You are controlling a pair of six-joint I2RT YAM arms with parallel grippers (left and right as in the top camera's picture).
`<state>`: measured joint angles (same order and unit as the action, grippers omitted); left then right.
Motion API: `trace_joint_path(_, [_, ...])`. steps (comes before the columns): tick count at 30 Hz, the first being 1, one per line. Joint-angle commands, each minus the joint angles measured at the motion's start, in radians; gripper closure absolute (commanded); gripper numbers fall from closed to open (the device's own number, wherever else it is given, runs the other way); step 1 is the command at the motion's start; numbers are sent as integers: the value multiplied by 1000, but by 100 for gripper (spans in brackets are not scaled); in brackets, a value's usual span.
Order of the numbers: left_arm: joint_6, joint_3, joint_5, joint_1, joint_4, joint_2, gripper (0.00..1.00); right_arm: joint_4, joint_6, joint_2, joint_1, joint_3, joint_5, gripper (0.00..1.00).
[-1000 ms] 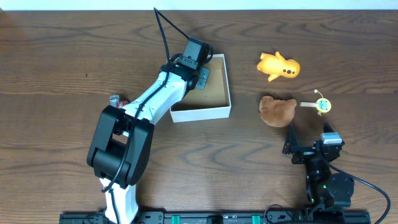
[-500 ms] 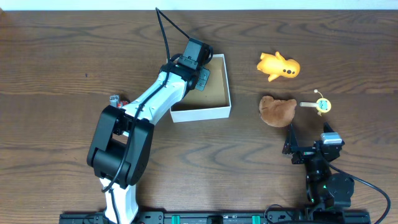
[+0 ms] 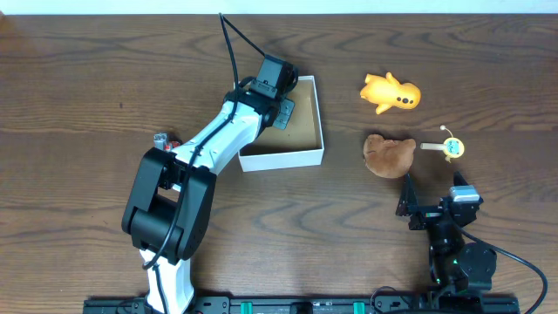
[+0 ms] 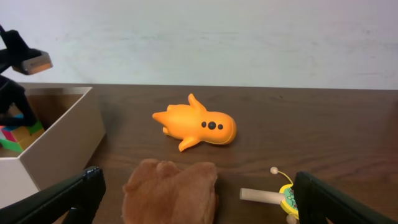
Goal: Pack container
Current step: 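Lower the cube into the box's left corner and open the left gripper, then withdraw the left gripper from the box toward the red truck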
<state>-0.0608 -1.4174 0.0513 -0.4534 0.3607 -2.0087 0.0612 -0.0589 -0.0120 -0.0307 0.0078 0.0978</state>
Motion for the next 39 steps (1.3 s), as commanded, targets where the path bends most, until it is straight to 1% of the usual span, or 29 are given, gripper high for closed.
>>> trace_joint_path(1, [-15, 15, -9, 3, 5, -24, 94, 2, 12, 5, -8, -2, 4, 1])
trace_joint_path(3, [-21, 15, 3, 3, 5, -31, 94, 2, 12, 5, -8, -2, 4, 1])
trace_joint_path(14, [-21, 15, 172, 3, -10, -36, 94, 2, 12, 5, -8, -2, 4, 1])
trace_joint_path(20, [-21, 15, 227, 3, -10, -36, 94, 3, 12, 5, -8, -2, 4, 1])
trace_joint_path(34, [-20, -17, 230, 2, -29, -32, 93, 3, 12, 5, -8, -2, -4, 1])
trace_joint_path(39, [-6, -66, 227, -6, -10, 26, 94, 3, 12, 5, -8, -2, -4, 1])
